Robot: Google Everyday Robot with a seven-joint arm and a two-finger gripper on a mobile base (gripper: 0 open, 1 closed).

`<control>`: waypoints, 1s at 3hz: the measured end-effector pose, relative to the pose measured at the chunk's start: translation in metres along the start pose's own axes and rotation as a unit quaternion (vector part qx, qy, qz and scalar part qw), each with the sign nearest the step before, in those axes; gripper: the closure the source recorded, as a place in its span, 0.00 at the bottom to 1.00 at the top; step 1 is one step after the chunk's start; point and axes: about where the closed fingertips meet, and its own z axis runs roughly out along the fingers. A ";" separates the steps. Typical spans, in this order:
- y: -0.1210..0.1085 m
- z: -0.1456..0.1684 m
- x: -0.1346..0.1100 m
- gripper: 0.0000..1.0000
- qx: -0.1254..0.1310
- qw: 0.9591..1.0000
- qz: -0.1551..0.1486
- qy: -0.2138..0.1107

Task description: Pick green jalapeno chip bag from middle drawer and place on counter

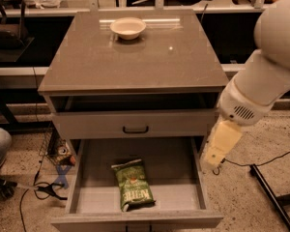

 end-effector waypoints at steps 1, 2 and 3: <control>0.018 0.074 -0.004 0.00 -0.043 0.997 0.064 -0.012; 0.018 0.073 -0.004 0.00 -0.043 0.997 0.064 -0.012; 0.008 0.104 -0.003 0.00 -0.056 0.994 0.089 -0.021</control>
Offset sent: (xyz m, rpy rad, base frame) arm -0.0083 0.0238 -0.0565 0.0588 0.0856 -0.0801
